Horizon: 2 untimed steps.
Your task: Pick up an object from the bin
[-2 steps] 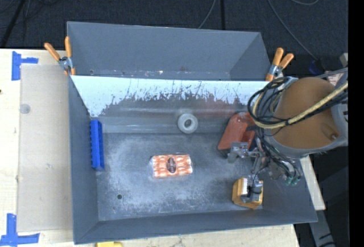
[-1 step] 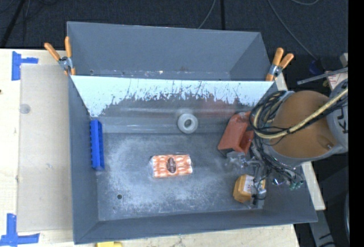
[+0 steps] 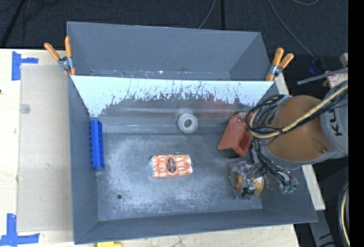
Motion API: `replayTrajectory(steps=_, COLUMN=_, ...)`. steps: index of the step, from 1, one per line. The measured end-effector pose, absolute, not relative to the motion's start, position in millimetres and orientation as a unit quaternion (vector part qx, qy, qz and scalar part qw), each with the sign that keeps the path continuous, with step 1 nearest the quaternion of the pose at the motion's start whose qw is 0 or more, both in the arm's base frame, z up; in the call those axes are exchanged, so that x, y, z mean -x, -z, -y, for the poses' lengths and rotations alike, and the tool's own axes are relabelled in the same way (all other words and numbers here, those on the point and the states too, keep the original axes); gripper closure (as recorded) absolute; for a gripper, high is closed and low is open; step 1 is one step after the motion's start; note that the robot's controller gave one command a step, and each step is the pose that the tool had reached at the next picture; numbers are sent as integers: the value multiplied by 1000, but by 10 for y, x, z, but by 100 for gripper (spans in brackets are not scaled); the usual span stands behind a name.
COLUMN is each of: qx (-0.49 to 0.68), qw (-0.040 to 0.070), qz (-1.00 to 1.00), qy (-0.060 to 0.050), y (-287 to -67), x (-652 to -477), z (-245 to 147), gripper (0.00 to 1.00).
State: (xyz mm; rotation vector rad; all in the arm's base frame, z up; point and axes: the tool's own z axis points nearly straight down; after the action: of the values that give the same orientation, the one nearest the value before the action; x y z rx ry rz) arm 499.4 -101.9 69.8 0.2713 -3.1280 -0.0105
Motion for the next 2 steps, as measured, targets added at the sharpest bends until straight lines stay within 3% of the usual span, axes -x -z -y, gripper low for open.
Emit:
replayTrajectory(steps=1, qx=-87, qw=1, qz=996, qy=3, y=-698, x=-4994, z=1018, gripper=100)
replayTrajectory(steps=2, qx=-71, qw=2, qz=997, qy=6, y=-895, x=-4857, z=1164, gripper=100)
